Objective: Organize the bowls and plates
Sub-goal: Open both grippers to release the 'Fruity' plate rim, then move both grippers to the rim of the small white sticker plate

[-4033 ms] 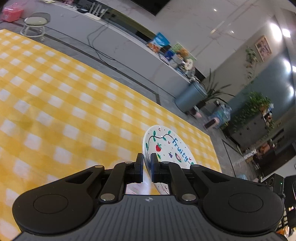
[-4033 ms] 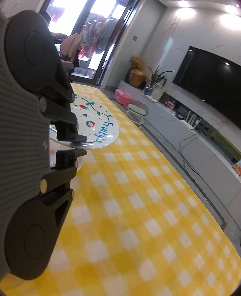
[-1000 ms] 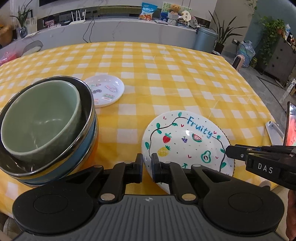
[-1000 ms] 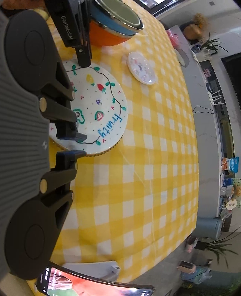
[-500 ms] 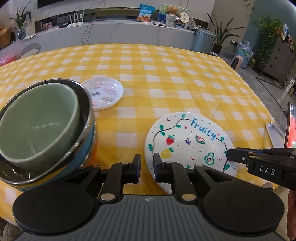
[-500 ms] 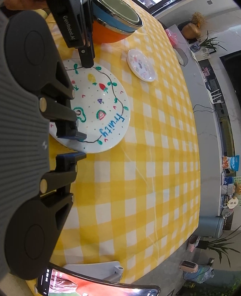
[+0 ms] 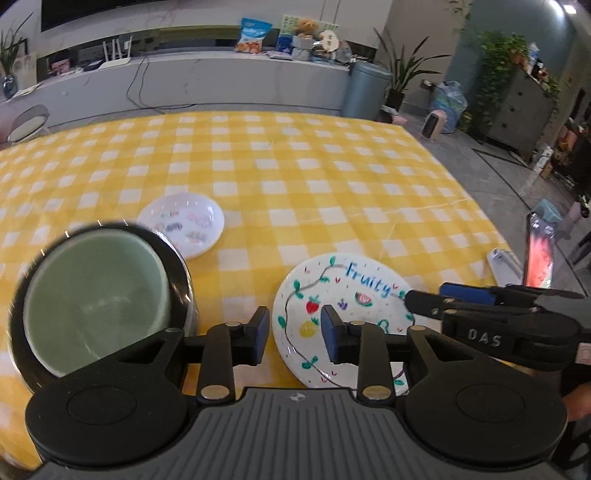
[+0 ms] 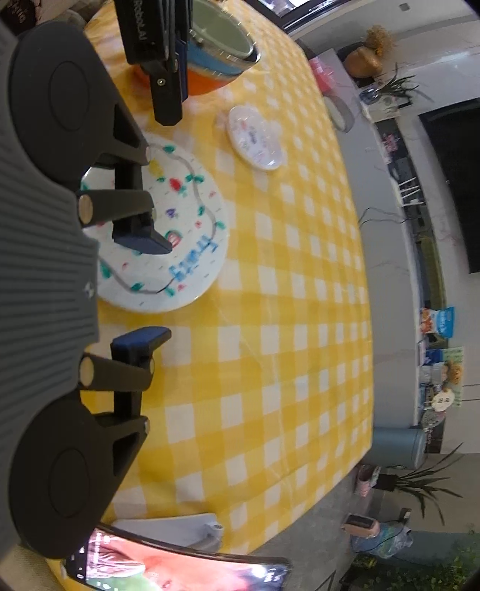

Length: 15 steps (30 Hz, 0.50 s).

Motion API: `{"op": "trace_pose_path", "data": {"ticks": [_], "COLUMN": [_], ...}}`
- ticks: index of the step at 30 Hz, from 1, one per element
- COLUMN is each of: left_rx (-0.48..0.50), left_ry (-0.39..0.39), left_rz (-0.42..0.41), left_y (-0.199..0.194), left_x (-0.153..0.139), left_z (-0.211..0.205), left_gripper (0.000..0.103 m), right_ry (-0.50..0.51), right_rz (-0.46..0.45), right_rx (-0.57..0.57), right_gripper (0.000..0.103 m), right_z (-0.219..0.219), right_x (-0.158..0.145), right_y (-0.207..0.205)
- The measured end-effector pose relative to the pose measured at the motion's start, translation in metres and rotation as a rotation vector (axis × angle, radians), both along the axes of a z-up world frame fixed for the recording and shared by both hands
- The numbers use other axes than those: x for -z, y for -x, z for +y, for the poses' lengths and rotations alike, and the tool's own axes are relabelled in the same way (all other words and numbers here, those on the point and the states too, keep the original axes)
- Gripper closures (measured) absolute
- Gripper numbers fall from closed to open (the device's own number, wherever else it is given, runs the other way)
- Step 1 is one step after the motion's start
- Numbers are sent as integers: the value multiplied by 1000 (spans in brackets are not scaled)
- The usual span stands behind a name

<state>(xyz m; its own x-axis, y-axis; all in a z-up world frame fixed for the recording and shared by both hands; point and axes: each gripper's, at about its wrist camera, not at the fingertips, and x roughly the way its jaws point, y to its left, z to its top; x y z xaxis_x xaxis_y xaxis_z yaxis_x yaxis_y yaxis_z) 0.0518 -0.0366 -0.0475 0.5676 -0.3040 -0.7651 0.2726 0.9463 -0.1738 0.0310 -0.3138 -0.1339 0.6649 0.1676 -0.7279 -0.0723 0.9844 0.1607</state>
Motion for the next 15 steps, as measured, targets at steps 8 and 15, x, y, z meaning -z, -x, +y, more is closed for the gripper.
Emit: {"op": "trace_pose_path", "data": {"ticks": [8,15], "left_rx": [32,43], "left_ry": [52,20], "left_rz": [-9,12], "left_y": [-27,-67], "left_x": [-30,-39], "left_z": [33,65], "left_gripper": [60,60], "right_ry": [-115,-191], "right_rz": [8,15], "right_rx": [-26,-50], "right_gripper": [47,42], "right_z": [17,38], "right_x": [-7,-10], "right_y": [-18,-43]}}
